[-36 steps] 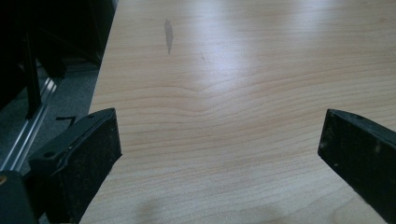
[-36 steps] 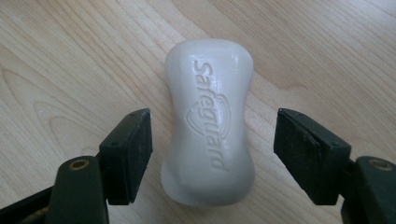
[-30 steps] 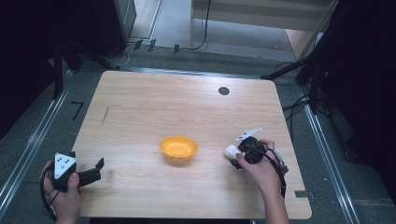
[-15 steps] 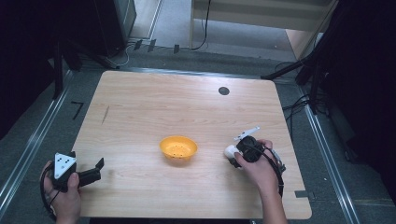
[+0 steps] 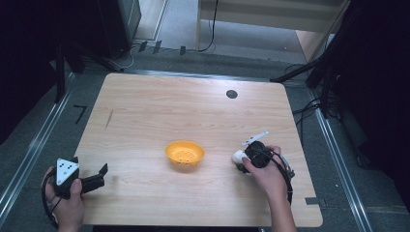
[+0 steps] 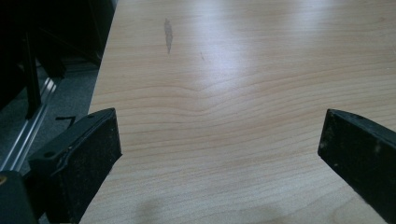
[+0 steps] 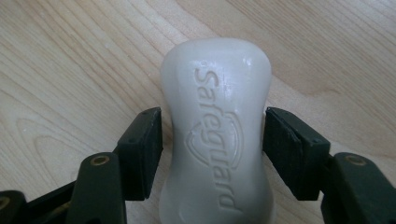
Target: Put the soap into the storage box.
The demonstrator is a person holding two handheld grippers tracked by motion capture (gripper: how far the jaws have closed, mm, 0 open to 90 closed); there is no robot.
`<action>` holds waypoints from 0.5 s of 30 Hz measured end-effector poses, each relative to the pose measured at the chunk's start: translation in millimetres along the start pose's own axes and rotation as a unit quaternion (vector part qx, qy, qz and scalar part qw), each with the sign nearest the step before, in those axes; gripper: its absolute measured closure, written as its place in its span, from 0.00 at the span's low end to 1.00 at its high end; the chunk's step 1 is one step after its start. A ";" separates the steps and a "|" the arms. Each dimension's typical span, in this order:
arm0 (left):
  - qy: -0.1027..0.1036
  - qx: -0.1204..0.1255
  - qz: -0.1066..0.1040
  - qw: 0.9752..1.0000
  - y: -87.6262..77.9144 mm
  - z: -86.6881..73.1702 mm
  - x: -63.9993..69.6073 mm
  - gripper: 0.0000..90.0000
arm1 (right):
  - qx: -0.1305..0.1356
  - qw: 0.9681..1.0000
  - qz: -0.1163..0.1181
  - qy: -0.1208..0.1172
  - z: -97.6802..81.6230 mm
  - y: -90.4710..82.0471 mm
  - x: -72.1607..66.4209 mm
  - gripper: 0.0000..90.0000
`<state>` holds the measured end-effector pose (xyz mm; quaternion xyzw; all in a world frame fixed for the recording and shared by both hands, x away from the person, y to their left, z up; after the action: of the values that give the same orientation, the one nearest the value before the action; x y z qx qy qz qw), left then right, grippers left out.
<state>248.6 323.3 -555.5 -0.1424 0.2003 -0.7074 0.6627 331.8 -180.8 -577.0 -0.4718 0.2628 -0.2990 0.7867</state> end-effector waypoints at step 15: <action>-0.001 0.001 0.000 1.000 0.0 0.0 0.0 0.00 | 0.000 1.000 -0.016 -0.007 -1.8 -0.3 1.0 0.54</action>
<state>248.6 323.4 -555.4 -0.1430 0.1991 -0.7072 0.6631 331.1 -182.6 -577.6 -0.4783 0.2499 -0.3087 0.7832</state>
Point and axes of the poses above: each handheld gripper's, and its own axes: y roughly forward along the jaws, z roughly out of its top, x roughly to its right, the point moved 7 cm from there along y, roughly forward along the jaws, and after that the axes turned 4 degrees about z, right-handed, at the moved point
